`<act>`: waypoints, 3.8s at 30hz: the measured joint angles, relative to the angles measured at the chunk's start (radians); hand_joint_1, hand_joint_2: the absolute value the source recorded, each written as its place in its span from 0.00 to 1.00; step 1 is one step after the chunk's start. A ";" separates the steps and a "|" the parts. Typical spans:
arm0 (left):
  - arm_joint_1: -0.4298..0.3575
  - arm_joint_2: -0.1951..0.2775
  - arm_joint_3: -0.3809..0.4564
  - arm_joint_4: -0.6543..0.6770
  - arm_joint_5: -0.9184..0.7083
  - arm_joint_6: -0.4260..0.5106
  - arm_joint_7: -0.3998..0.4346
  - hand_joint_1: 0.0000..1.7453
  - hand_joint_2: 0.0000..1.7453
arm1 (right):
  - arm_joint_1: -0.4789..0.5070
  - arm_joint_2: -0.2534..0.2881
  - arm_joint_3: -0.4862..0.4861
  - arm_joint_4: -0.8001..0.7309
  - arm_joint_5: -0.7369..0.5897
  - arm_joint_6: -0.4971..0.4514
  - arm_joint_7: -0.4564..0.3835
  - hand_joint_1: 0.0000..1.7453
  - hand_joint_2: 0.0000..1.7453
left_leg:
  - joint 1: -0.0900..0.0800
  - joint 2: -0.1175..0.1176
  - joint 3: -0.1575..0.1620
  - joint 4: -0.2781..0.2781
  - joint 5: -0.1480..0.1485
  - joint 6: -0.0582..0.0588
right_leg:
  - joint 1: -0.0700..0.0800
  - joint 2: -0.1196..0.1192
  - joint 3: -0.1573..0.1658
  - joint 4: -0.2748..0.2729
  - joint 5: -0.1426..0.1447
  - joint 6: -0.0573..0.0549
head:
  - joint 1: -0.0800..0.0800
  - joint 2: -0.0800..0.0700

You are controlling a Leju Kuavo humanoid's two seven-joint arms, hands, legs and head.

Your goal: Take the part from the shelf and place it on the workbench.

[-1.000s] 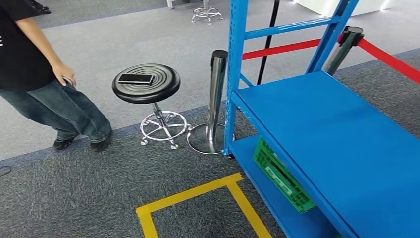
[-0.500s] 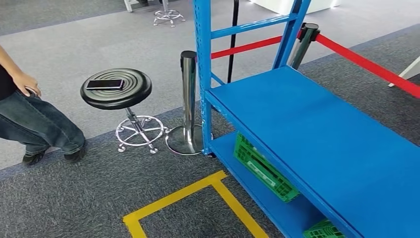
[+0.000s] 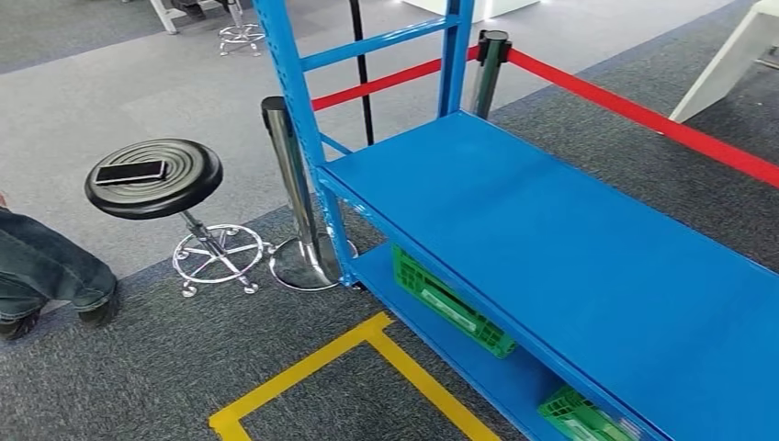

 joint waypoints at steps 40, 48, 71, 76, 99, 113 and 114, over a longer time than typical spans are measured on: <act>-0.002 0.000 -0.002 0.001 -0.011 -0.045 -0.035 0.00 0.00 | 0.001 -0.001 -0.001 0.001 0.000 0.013 0.015 0.00 0.00 | 0.004 -0.099 -0.030 0.049 0.021 0.016 | 0.003 0.095 0.005 -0.003 0.003 -0.013 | -0.006 0.000; -0.001 -0.002 -0.004 0.002 -0.013 -0.051 -0.035 0.00 0.00 | 0.008 0.000 -0.002 0.001 -0.002 0.013 0.018 0.00 0.00 | 0.007 -0.067 0.007 -0.054 0.046 0.034 | 0.002 0.055 -0.077 0.121 -0.070 0.025 | 0.005 0.000; -0.001 0.002 -0.006 0.003 -0.012 -0.078 -0.071 0.00 0.00 | 0.009 -0.001 -0.018 0.001 -0.008 0.018 0.017 0.00 0.00 | 0.003 -0.104 -0.006 0.020 0.016 0.017 | 0.006 0.093 -0.009 0.001 0.009 -0.016 | -0.006 0.000; -0.004 0.001 -0.006 0.003 -0.011 -0.083 -0.072 0.00 0.00 | 0.012 0.000 -0.020 0.001 -0.008 0.018 0.017 0.00 0.00 | 0.003 -0.095 0.015 -0.043 0.032 0.027 | 0.001 0.098 -0.033 0.010 0.007 0.011 | -0.004 0.000; -0.004 0.002 -0.005 0.003 0.001 -0.123 -0.111 0.00 0.00 | 0.011 -0.003 -0.025 0.001 -0.008 0.028 0.016 0.00 0.00 | 0.004 -0.059 -0.074 0.179 -0.057 -0.002 | 0.009 0.066 -0.007 -0.001 0.001 -0.027 | -0.002 0.000; 0.004 0.016 -0.021 0.005 0.037 -0.169 -0.094 0.00 0.50 | 0.015 -0.004 0.002 -0.001 -0.030 0.018 -0.014 0.00 0.75 | -0.008 -0.098 0.019 -0.050 0.028 0.012 | 0.005 0.087 -0.011 -0.022 0.024 -0.007 | 0.003 0.000; 0.008 0.020 -0.028 0.005 0.057 -0.173 -0.090 0.00 0.25 | 0.016 -0.006 0.016 -0.002 -0.049 0.019 -0.016 0.00 0.50 | -0.009 -0.098 0.019 -0.049 0.028 0.013 | 0.004 0.087 -0.011 -0.022 0.025 -0.005 | 0.003 0.000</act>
